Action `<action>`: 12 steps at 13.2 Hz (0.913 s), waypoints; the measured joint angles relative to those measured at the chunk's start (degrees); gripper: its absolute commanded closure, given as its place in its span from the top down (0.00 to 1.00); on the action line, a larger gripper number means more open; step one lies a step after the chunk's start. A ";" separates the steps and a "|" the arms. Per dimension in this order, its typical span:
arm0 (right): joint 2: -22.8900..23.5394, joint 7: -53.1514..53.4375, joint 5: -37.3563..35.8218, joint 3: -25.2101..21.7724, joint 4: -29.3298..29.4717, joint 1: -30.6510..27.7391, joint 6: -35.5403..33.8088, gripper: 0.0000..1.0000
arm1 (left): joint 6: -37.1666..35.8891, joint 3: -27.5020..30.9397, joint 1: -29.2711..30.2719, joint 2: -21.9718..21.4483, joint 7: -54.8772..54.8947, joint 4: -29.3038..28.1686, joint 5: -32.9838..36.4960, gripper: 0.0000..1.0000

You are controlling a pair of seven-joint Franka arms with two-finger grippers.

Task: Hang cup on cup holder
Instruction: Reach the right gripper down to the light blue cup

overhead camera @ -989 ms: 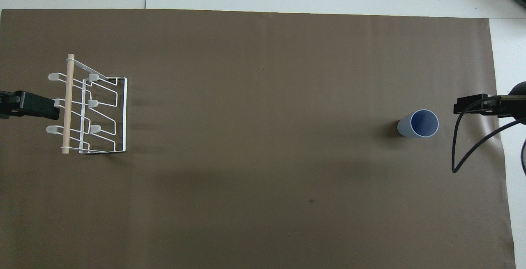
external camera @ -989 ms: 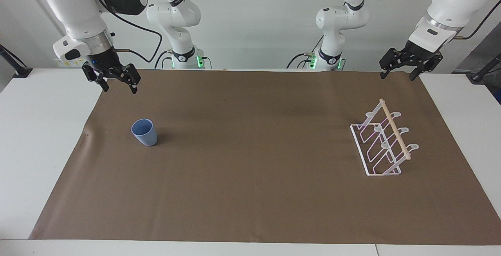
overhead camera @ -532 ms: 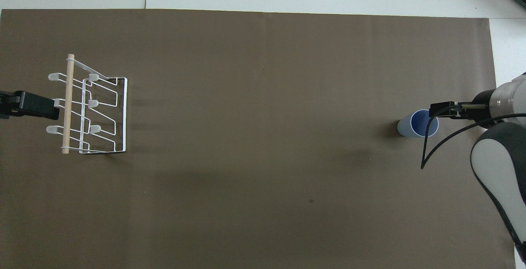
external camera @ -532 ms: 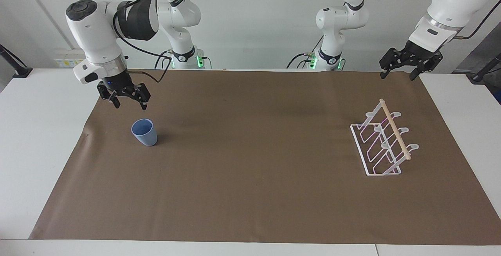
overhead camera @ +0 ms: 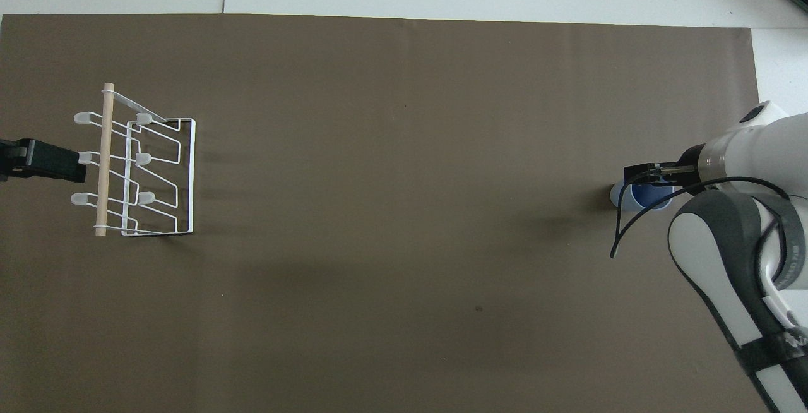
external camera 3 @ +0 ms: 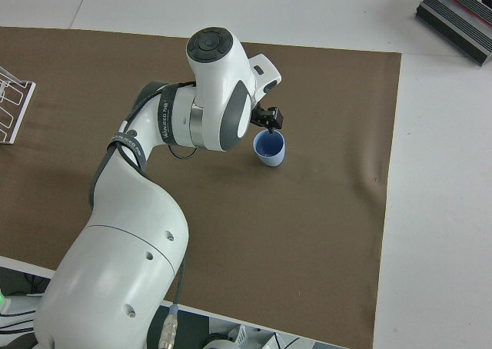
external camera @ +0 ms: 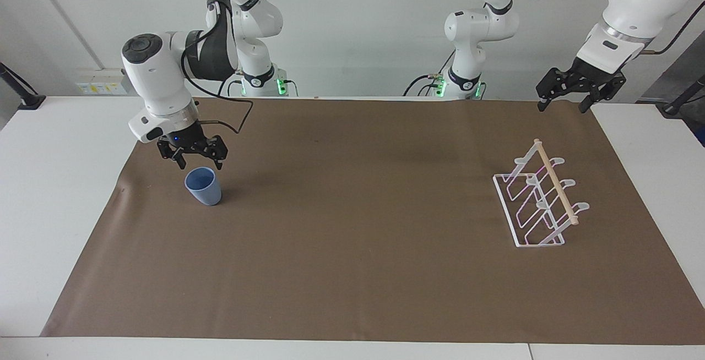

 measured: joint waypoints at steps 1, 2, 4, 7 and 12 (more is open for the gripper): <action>0.32 -0.13 0.00 0.14 -0.57 0.00 0.66 1.00 | 0.16 -0.05 -0.01 -0.02 0.00 -0.21 0.09 1.00; 0.49 -0.15 0.00 0.27 -1.30 0.01 1.58 1.00 | 0.30 -0.09 -0.02 -0.10 0.00 -0.54 0.13 1.00; 0.58 -0.15 0.00 0.37 -3.34 0.01 4.46 1.00 | 0.65 -0.13 -0.02 -0.26 0.00 -1.02 0.17 1.00; 0.84 -0.15 0.00 0.38 -6.57 0.01 8.45 1.00 | 0.95 -0.16 -0.03 -0.44 -0.01 -1.28 0.20 1.00; 1.70 -0.15 0.00 0.38 -8.45 0.01 10.00 0.99 | 0.98 -0.20 -0.04 -0.54 -0.03 -1.42 0.21 1.00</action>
